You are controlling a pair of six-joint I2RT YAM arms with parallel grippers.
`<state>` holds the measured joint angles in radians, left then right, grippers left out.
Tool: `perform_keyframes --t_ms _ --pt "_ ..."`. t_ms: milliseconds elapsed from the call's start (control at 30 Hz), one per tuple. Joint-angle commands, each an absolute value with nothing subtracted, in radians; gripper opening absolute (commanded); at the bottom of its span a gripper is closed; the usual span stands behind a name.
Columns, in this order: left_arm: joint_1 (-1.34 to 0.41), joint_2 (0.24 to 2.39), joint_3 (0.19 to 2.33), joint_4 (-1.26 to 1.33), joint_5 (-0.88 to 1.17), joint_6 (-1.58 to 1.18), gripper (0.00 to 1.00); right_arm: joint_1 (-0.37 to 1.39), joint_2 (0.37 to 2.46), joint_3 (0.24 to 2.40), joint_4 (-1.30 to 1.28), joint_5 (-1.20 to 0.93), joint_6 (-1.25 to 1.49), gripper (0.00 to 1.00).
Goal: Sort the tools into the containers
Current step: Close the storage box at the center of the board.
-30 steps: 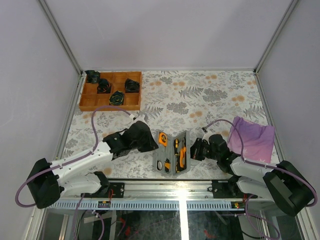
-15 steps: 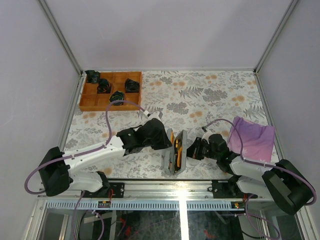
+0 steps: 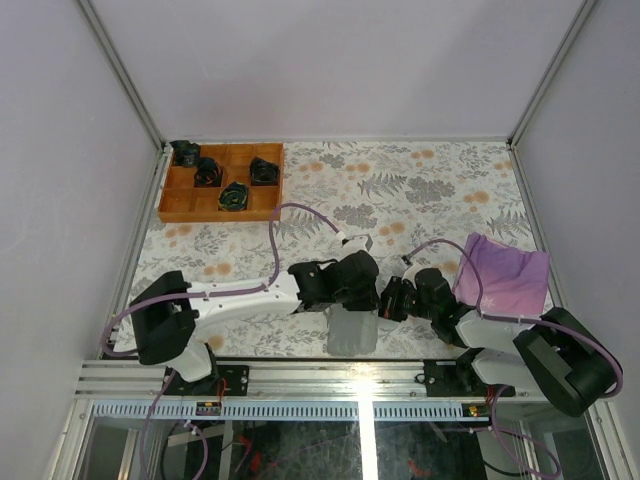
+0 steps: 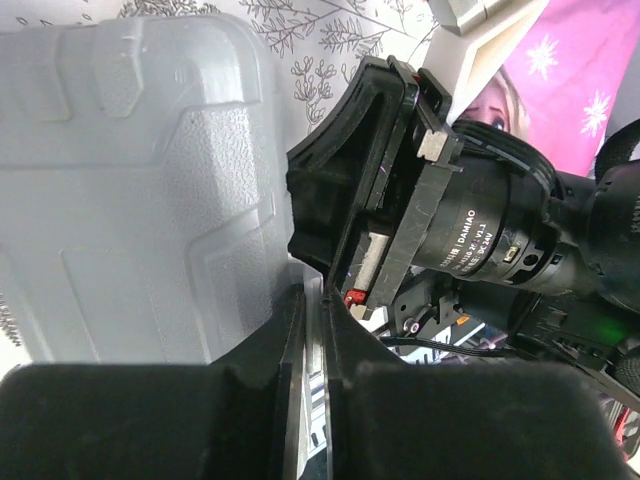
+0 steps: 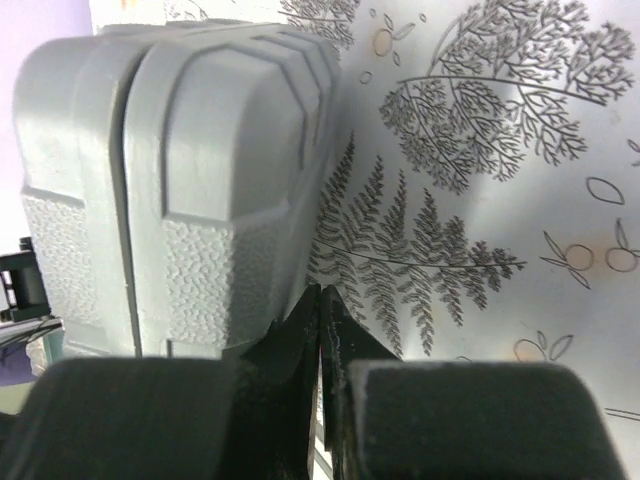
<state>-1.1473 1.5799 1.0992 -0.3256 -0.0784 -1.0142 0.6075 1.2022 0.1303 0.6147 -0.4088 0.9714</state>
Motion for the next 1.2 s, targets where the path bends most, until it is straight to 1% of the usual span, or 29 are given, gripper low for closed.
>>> perform_keyframes --t_ms 0,133,267,367,600,733,867,1000,1067,1167 --pt "-1.188 1.636 1.144 -0.204 -0.057 -1.031 0.00 0.618 1.208 0.148 0.734 -0.421 0.996 0.00" --pt "-1.203 1.668 1.109 -0.199 -0.063 -1.037 0.01 0.619 1.236 0.137 0.729 -0.395 1.014 0.00" --pt "-1.206 1.671 1.033 -0.182 -0.078 -1.052 0.07 0.618 1.258 0.138 0.702 -0.367 1.021 0.01" --pt "-1.207 1.672 0.973 -0.166 -0.091 -1.062 0.13 0.618 1.265 0.150 0.641 -0.333 1.019 0.02" --pt "-1.206 1.680 0.920 -0.142 -0.092 -1.070 0.32 0.618 1.272 0.138 0.621 -0.305 1.023 0.02" --pt "-1.206 1.670 0.932 -0.148 -0.099 -1.057 0.38 0.618 1.259 0.137 0.579 -0.278 1.017 0.02" --pt "-1.207 1.635 0.958 -0.172 -0.120 -1.023 0.44 0.618 1.175 0.150 0.407 -0.185 0.982 0.04" --pt "-1.206 1.557 0.986 -0.186 -0.146 -0.961 0.50 0.619 1.025 0.176 0.236 -0.080 0.932 0.05" --pt "-1.202 1.503 1.013 -0.208 -0.165 -0.921 0.52 0.618 0.955 0.191 0.172 -0.049 0.902 0.06" --pt "-1.188 1.438 1.044 -0.271 -0.205 -0.873 0.53 0.618 0.881 0.215 0.101 -0.021 0.859 0.07"
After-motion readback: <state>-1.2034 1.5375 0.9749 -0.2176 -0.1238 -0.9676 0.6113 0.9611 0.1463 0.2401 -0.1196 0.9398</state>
